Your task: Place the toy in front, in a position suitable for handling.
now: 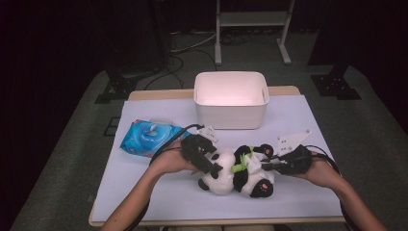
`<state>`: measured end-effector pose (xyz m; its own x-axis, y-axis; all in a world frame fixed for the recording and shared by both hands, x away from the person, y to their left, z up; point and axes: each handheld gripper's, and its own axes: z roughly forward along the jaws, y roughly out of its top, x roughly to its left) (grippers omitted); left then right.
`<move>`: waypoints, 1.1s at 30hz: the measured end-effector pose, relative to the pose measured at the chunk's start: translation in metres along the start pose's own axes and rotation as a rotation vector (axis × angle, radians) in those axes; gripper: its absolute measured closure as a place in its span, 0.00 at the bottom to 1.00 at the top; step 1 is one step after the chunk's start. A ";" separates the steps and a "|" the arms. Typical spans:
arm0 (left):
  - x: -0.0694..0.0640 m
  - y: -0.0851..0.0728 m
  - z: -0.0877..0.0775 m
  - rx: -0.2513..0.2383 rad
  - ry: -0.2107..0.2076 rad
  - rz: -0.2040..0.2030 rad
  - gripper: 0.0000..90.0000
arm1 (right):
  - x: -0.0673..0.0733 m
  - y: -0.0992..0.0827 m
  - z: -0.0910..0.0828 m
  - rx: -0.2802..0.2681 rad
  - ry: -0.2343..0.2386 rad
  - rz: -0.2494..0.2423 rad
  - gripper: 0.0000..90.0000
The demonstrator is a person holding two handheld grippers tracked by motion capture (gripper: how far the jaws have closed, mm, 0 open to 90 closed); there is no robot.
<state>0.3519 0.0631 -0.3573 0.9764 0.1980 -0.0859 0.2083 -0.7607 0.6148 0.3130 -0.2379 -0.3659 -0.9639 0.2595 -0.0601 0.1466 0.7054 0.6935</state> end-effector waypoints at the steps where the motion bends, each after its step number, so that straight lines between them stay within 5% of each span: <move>1: 0.000 0.000 0.001 0.000 0.001 0.003 0.33 | 0.002 0.001 -0.001 0.004 0.002 -0.007 0.91; 17: 0.002 -0.004 0.005 -0.005 0.021 -0.012 0.37 | 0.016 0.029 0.016 -0.028 0.073 -0.082 0.91; 33: 0.004 -0.006 0.005 -0.020 0.016 -0.011 0.37 | 0.011 -0.029 -0.002 -0.030 0.061 0.056 0.91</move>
<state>0.3547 0.0656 -0.3653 0.9730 0.2166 -0.0800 0.2178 -0.7460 0.6294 0.2978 -0.2566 -0.3855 -0.9663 0.2564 0.0228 0.1947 0.6703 0.7161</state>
